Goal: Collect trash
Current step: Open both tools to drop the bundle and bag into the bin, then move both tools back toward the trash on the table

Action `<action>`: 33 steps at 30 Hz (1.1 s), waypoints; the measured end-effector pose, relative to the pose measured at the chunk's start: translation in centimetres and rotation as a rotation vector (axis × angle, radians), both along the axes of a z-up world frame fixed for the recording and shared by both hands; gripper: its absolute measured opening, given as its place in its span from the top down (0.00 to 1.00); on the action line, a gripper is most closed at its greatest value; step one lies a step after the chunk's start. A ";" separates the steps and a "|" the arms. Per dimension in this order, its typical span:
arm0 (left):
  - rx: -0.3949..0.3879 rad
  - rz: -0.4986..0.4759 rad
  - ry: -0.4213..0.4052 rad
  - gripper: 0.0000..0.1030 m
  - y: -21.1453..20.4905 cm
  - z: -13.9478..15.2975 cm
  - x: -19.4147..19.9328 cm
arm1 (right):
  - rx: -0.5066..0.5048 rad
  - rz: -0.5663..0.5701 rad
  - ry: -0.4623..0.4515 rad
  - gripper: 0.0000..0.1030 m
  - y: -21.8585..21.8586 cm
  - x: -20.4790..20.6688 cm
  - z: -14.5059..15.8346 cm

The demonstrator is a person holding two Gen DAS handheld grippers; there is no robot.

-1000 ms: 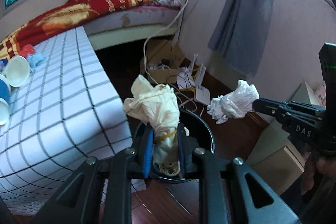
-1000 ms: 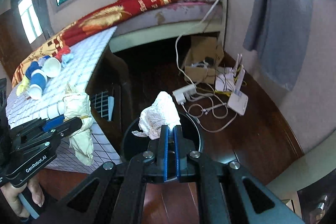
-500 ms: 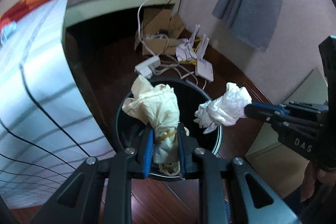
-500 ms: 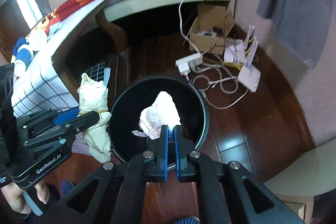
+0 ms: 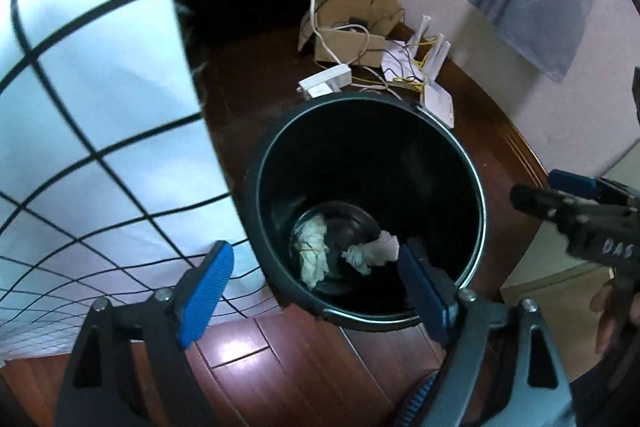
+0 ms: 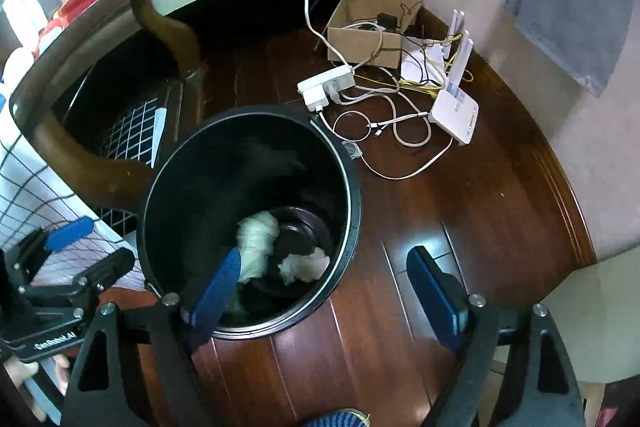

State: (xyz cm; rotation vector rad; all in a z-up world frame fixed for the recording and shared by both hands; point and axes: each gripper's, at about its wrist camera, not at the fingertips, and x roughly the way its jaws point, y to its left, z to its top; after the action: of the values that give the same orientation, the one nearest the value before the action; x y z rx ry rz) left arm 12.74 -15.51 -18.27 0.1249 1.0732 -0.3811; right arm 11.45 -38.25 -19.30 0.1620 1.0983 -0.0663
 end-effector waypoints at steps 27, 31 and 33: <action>-0.050 0.144 -0.171 0.03 8.7 9.3 -4.1 | -0.095 0.065 -0.260 0.00 8.0 -5.0 11.2; -0.038 0.192 -0.235 0.03 11.1 11.2 -4.5 | -0.090 0.100 -0.326 0.00 10.4 -4.7 13.0; -0.045 0.211 -0.256 0.03 12.3 11.9 -4.7 | -0.070 0.138 -0.344 0.00 11.8 -4.2 14.0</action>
State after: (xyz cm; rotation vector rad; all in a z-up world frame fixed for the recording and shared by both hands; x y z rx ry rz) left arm 8.09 -3.19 -6.39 0.0183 0.8151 -0.1925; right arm 7.26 -26.40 -5.31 0.0314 0.7601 0.0461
